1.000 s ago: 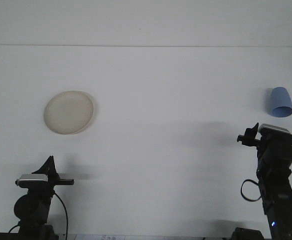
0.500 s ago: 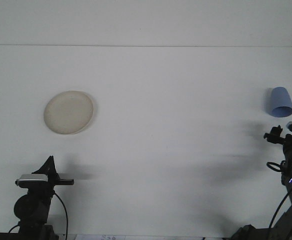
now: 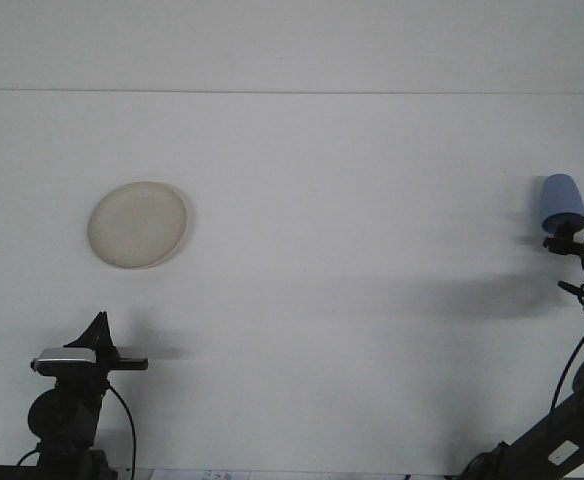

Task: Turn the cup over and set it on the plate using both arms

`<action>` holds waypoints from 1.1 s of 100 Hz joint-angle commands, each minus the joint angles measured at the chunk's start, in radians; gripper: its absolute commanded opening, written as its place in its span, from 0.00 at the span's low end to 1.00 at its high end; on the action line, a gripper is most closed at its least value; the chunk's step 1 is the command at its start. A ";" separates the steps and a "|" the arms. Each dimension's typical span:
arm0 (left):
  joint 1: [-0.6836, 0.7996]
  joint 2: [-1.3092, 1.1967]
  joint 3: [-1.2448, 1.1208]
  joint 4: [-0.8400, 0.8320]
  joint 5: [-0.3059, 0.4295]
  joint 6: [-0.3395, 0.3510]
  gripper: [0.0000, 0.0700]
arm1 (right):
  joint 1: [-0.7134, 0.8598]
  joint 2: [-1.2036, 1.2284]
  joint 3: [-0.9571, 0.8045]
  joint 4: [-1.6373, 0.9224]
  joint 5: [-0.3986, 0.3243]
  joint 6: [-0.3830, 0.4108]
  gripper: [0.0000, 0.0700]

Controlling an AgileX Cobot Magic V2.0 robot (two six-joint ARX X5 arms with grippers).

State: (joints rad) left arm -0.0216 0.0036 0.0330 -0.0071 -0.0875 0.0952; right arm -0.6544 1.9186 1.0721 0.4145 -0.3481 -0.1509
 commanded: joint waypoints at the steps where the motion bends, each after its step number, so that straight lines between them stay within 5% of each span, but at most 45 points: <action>1: 0.003 -0.001 -0.019 0.011 -0.001 0.005 0.02 | -0.006 0.050 0.053 0.029 -0.018 -0.014 0.68; 15: 0.003 -0.001 -0.019 0.011 -0.001 0.005 0.02 | -0.002 0.121 0.124 0.073 -0.023 -0.009 0.61; 39: 0.003 -0.001 -0.019 0.011 -0.001 0.005 0.02 | 0.017 0.189 0.170 0.154 -0.053 -0.006 0.30; 53: 0.003 -0.001 -0.019 0.011 -0.001 0.005 0.02 | 0.024 0.195 0.174 0.178 -0.064 -0.006 0.01; 82: 0.003 -0.001 -0.019 0.011 -0.001 0.005 0.02 | 0.027 0.147 0.181 0.140 -0.109 0.090 0.00; 110: 0.003 -0.001 -0.019 0.011 -0.001 0.005 0.02 | 0.071 -0.111 0.181 -0.224 -0.093 0.110 0.00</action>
State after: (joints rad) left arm -0.0216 0.0036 0.0330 -0.0071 -0.0875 0.0952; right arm -0.5987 1.8652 1.2316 0.2630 -0.4438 -0.0589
